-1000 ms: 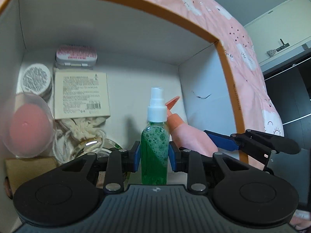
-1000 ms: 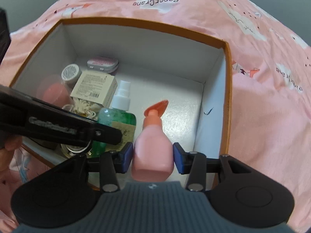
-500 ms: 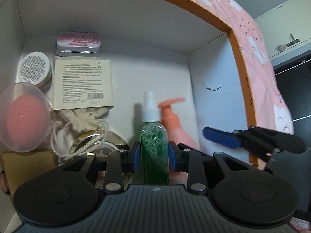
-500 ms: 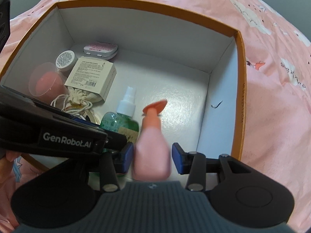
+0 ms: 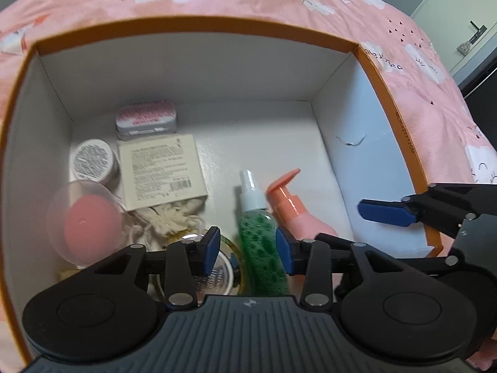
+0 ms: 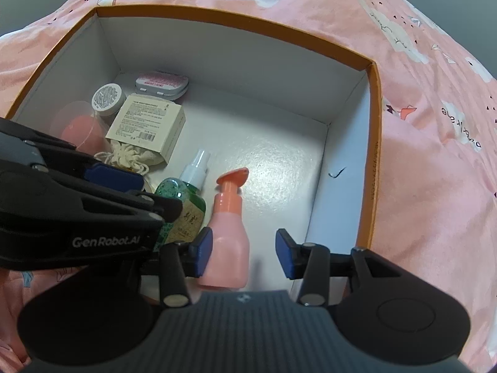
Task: Organize rigid objects
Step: 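Open both tools to release the bottles in the box, then move both open tools toward the yellow bottle and tape measure beside the box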
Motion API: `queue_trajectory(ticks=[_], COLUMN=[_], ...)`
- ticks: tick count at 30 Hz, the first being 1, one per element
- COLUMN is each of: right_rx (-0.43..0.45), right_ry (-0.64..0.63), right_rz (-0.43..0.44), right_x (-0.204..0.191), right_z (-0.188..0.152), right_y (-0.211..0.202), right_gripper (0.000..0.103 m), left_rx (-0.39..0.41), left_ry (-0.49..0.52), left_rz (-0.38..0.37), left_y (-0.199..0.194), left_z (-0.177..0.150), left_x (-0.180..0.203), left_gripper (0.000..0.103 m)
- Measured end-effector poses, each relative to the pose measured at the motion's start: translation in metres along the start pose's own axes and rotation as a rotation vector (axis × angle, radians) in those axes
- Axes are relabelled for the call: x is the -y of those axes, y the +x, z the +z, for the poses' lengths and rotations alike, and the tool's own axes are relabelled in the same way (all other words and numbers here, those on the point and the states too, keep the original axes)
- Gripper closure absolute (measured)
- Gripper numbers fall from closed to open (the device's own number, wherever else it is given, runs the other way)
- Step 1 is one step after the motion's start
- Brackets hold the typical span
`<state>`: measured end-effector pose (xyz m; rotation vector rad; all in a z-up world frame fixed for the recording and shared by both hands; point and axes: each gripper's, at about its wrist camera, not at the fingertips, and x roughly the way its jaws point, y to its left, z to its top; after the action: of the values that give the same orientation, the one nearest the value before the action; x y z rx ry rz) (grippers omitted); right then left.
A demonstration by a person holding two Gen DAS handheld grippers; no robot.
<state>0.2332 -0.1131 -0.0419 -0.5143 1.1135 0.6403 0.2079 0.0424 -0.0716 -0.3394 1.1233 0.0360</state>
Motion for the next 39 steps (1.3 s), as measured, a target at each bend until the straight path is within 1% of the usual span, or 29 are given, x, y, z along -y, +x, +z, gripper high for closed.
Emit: queue_trajectory(ticks=[2,3,5,6,8,10,14,20,25,29,34,39], right_rx=[0.008,0.012,0.018,0.021,0.027,0.033,0.050,0.099,0.166,0.231,0.298,0.332], right_ry=[0.002,0.004,0.009,0.014,0.021,0.026,0.026,0.055,0.104,0.151,0.188,0.220], right_rz=[-0.002,-0.004,-0.003,-0.002,0.000,0.000,-0.006,-0.018,-0.028,-0.014,-0.030,-0.041], right_x=[0.001,0.001,0.002,0.002,0.004,0.004,0.004,0.006,0.009,0.010,0.005,-0.006], right_z=[-0.001,-0.002,-0.003,-0.004,-0.006,-0.007,-0.009,-0.017,-0.028,-0.041,-0.062,-0.091], right_y=[-0.002,-0.004,-0.006,-0.008,-0.010,-0.011,-0.016,-0.034,-0.058,-0.082,-0.109,-0.128], right_gripper=[0.054,0.054,0.054,0.054,0.053,0.053,0.052,0.052,0.052,0.051,0.050,0.049], left_rx=[0.027,0.036,0.033,0.030,0.021,0.025,0.064,0.157,0.242,0.286,0.331,0.327], left_ry=[0.010,0.026,0.061,0.072,0.083,0.076,0.085,0.127,0.180,0.204,0.223,0.250], left_rz=[0.029,0.043,0.074,0.083,0.085,0.072,0.036,-0.016,-0.052,-0.068,-0.101,-0.151], left_y=[-0.004,-0.005,-0.005,-0.004,-0.003,-0.004,-0.018,-0.050,-0.077,-0.096,-0.116,-0.125], left_z=[-0.001,-0.002,-0.003,-0.004,-0.005,-0.006,-0.009,-0.013,-0.020,-0.028,-0.047,-0.073], left_x=[0.000,0.001,0.003,0.005,0.005,0.004,0.007,0.018,0.028,0.034,0.039,0.046], left_gripper=[0.057,0.061,0.064,0.064,0.064,0.064,0.064,0.064,0.064,0.064,0.064,0.064])
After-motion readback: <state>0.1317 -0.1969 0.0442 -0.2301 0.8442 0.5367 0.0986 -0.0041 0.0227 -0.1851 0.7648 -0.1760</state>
